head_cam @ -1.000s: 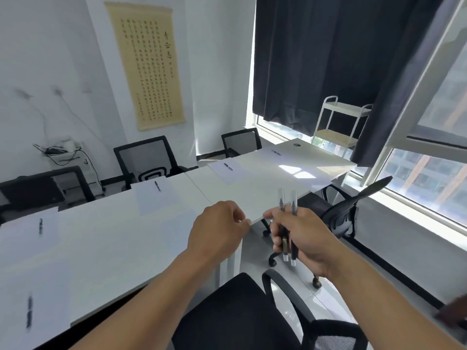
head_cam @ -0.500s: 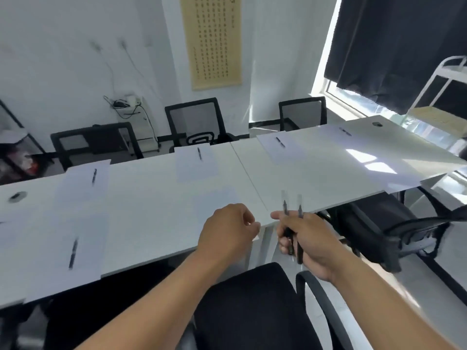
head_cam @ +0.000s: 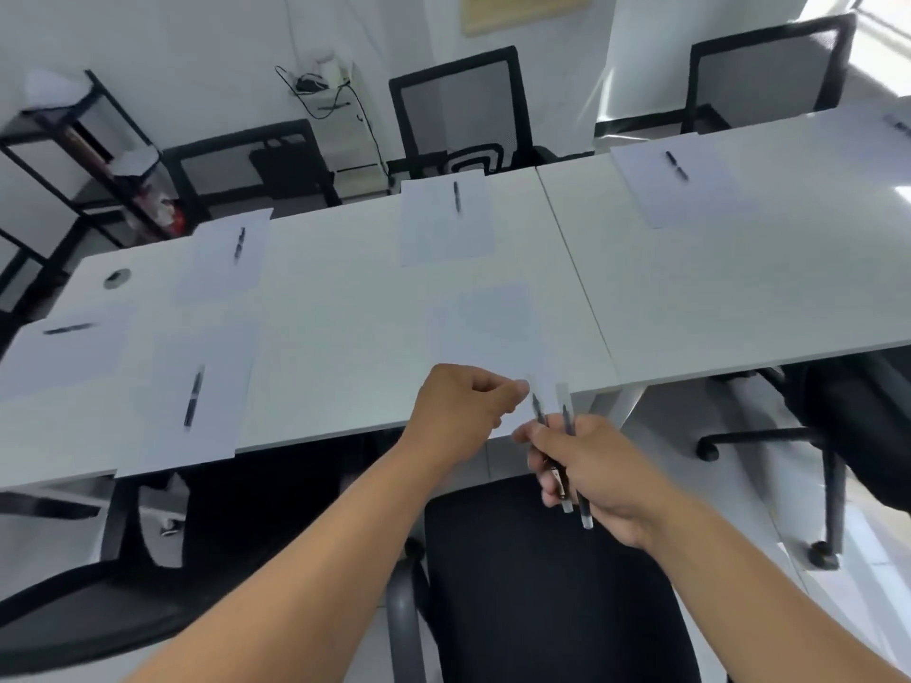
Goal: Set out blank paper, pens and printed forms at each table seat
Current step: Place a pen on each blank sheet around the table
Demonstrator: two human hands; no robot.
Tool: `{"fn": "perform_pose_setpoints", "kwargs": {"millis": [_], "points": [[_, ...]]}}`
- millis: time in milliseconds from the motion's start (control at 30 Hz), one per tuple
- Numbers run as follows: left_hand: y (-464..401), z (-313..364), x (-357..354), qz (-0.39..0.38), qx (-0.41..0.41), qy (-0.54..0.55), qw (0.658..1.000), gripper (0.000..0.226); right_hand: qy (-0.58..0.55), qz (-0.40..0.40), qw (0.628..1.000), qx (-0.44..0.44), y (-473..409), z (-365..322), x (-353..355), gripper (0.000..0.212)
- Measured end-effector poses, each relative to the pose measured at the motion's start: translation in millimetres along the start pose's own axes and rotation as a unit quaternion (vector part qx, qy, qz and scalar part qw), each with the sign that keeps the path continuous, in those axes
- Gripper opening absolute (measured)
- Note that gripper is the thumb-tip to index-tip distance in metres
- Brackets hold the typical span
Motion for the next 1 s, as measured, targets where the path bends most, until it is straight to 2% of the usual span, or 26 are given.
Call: {"fn": "perform_pose_setpoints", "kwargs": {"millis": [167, 300, 600, 767, 933, 1000], "points": [[-26.0, -21.4, -20.9, -0.015, 0.054, 0.047, 0.997, 0.009, -0.004, -0.031, 0.999, -0.012, -23.6, 18.3, 4.1, 0.020], [-46.0, -28.1, -30.3, -0.017, 0.082, 0.069, 0.994, 0.012, -0.017, -0.045, 0.999, -0.012, -42.9, 25.9, 4.3, 0.033], [-109.0, -24.4, -23.3, 0.051, 0.082, 0.060, 0.994, 0.015, -0.108, -0.031, 0.993, -0.045, -71.2, 41.3, 23.1, 0.026], [-149.2, -35.1, -19.4, 0.069, 0.077, 0.031, 0.994, 0.015, -0.072, 0.004, 0.996, -0.060, -76.4, 55.6, 38.6, 0.024], [-185.8, -45.9, -14.8, 0.094, 0.090, -0.017, 0.991, 0.017, -0.062, 0.004, 0.996, -0.067, -75.3, 58.6, 41.3, 0.025], [-200.1, -47.7, -13.9, 0.102, 0.096, -0.034, 0.989, 0.024, -0.059, 0.001, 0.996, -0.066, -75.1, 60.1, 42.6, 0.026]]}}
Point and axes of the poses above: each hand's wrist, its own y-axis away from the middle knuckle, its own x-axis out of the back of the hand, z = x × y, the point moved 5 cm from there along -y, towards the middle knuckle, and after that the axes turned 7 degrees about x, right-handed, at the moved point
